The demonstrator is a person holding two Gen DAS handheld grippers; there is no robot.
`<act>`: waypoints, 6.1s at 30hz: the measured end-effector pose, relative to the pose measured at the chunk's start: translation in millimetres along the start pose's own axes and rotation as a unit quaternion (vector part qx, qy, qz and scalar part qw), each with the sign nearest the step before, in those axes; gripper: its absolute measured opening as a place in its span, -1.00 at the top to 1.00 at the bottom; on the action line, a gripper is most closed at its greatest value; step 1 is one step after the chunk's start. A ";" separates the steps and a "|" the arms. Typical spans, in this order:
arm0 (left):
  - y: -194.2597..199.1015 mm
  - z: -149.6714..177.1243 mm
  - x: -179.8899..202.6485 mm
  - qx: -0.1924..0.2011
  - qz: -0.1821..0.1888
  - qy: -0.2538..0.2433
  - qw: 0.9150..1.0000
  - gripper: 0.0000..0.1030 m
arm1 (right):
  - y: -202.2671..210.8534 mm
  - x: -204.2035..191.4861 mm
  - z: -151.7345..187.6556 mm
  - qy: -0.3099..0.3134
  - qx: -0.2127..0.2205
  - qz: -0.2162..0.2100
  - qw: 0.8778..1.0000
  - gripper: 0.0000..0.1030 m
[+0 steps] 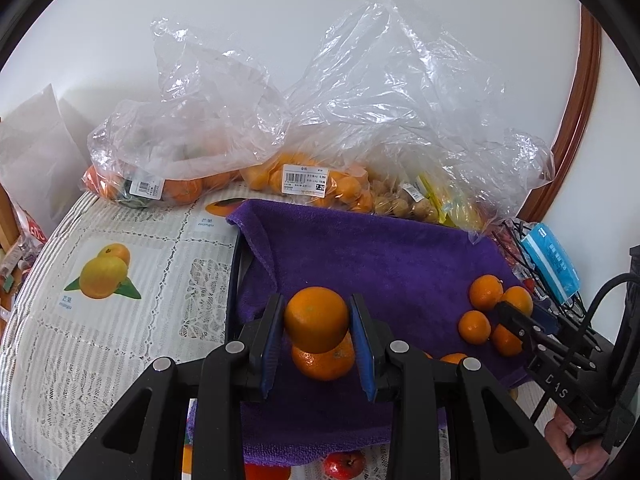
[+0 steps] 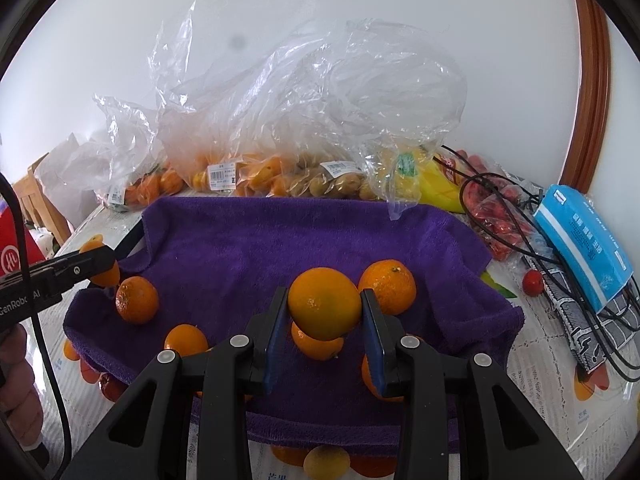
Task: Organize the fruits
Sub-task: 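Carry the orange over the purple towel and lower it with the right tool, then open the right tool to release the orange on the towel, then withdraw both tools from the towel toward the loose fruits on the cloth, then grasp the small yellow-brown fruit with the right tool while the left tool grasps the red apple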
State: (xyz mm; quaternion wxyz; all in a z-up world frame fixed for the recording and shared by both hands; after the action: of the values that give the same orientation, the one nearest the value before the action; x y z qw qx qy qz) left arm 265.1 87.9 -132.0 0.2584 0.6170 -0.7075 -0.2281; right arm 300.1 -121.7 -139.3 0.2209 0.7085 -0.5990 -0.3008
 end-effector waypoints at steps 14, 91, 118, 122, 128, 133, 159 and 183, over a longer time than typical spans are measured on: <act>0.2 2.6 8.0 -0.001 0.026 -0.005 1.000 0.40 | -6.8 -0.2 4.1 0.005 -0.010 0.009 1.000 0.32; 35.4 55.5 -5.2 -0.025 -0.009 0.024 0.999 -0.09 | 64.6 23.0 41.9 -0.035 -0.008 0.013 0.999 -0.15; 35.9 73.6 15.5 -0.044 0.045 -0.003 0.998 -0.10 | 26.3 22.0 77.0 -0.032 -0.086 -0.009 0.996 0.50; 29.8 81.7 33.4 -0.061 0.049 -0.034 0.996 -0.10 | 29.1 19.9 76.8 -0.025 -0.082 -0.008 0.996 0.50; 13.8 87.7 34.4 -0.088 0.026 -0.033 0.995 0.13 | 32.7 18.4 78.8 -0.019 -0.080 -0.010 0.997 0.50; 10.3 85.2 34.6 -0.088 0.017 -0.029 0.996 0.26 | 36.6 14.1 80.2 -0.011 -0.077 -0.015 0.997 0.50; 5.4 85.0 50.3 -0.099 -0.023 -0.073 0.992 0.38 | 27.6 15.6 86.6 -0.026 -0.105 -0.002 0.994 0.50; 5.5 85.0 50.4 -0.097 -0.024 -0.073 0.992 0.38 | 25.7 5.9 86.4 0.004 -0.111 0.005 0.994 0.28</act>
State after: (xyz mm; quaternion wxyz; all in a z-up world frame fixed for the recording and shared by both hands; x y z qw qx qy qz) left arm 200.7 39.1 -189.0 0.2592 0.5872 -0.6842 -0.3462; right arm 222.6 -128.2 -185.3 0.3023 0.6775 -0.5648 -0.3614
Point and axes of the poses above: each gripper's, at about its wrist camera, not at the fingertips, and y roughly against the way its jaws point, x to its right, z to its underside, the point moved 5 cm from there along -y, roughly the way its jaws point, and after that the axes turned 13 degrees about -y, right-handed, at the moved point
